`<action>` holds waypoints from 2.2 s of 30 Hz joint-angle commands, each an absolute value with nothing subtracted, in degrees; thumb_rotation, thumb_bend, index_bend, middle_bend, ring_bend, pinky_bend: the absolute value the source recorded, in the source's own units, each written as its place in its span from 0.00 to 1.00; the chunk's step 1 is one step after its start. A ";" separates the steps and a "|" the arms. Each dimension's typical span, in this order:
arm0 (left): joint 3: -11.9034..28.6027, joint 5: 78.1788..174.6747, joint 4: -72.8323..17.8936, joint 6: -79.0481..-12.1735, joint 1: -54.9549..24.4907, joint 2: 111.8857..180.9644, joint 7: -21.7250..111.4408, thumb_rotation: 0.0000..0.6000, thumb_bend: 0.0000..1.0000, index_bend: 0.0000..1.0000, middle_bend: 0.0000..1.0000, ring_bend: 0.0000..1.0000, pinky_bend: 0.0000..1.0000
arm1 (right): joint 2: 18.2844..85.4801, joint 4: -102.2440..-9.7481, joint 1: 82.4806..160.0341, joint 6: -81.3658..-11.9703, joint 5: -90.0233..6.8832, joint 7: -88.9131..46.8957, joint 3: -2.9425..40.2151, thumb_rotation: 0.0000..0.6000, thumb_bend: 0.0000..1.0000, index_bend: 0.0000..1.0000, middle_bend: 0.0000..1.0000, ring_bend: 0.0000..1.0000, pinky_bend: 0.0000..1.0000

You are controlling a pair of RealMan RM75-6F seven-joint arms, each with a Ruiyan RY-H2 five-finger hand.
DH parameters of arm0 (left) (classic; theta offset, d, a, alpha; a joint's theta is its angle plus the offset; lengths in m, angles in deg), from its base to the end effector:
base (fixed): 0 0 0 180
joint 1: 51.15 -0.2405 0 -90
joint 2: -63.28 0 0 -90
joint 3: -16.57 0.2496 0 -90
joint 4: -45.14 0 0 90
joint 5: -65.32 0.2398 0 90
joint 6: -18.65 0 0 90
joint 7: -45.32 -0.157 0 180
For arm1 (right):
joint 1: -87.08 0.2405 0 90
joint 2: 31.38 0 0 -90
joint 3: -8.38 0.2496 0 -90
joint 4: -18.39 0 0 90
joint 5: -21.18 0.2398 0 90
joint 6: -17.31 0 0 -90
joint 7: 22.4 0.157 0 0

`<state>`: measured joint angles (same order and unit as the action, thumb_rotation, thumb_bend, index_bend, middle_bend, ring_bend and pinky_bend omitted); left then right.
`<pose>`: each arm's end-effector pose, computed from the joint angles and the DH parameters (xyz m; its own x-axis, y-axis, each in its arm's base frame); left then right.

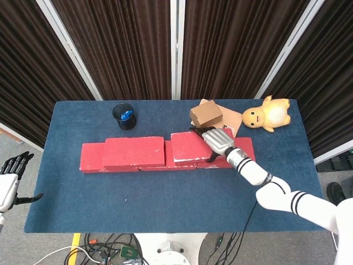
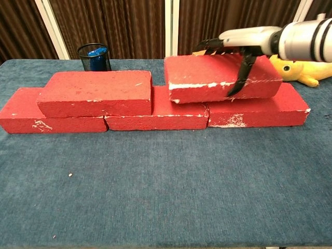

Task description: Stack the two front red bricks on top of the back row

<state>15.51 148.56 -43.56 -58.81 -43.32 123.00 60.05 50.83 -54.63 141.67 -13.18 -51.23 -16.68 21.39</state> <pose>-0.3480 0.2066 0.1449 0.2793 0.1241 0.9521 0.9578 0.0343 -0.2854 -0.1201 -0.4333 -0.0303 0.4666 -0.4397 0.7675 -0.8492 -0.4653 0.2497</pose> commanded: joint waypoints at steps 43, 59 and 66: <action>16.44 150.21 -40.40 -57.59 -43.11 124.15 64.20 1.00 0.03 0.01 0.00 0.00 0.00 | 55.43 -54.09 147.71 -12.95 -34.46 -27.57 18.79 1.00 0.00 0.00 0.16 0.17 0.17; 16.52 150.30 -40.17 -57.25 -42.93 124.23 64.62 1.00 0.03 0.01 0.00 0.00 0.00 | 55.55 -53.95 148.46 -13.11 -32.49 -28.59 18.14 1.00 0.00 0.00 0.15 0.16 0.17; 16.54 150.42 -39.94 -57.39 -42.97 124.20 65.10 1.00 0.03 0.01 0.00 0.00 0.00 | 55.73 -53.78 148.85 -13.07 -31.44 -29.27 17.72 1.00 0.00 0.00 0.15 0.16 0.17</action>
<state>16.53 150.41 -39.94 -57.39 -42.97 124.20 65.09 55.70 -53.80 148.80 -13.07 -31.50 -29.21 17.77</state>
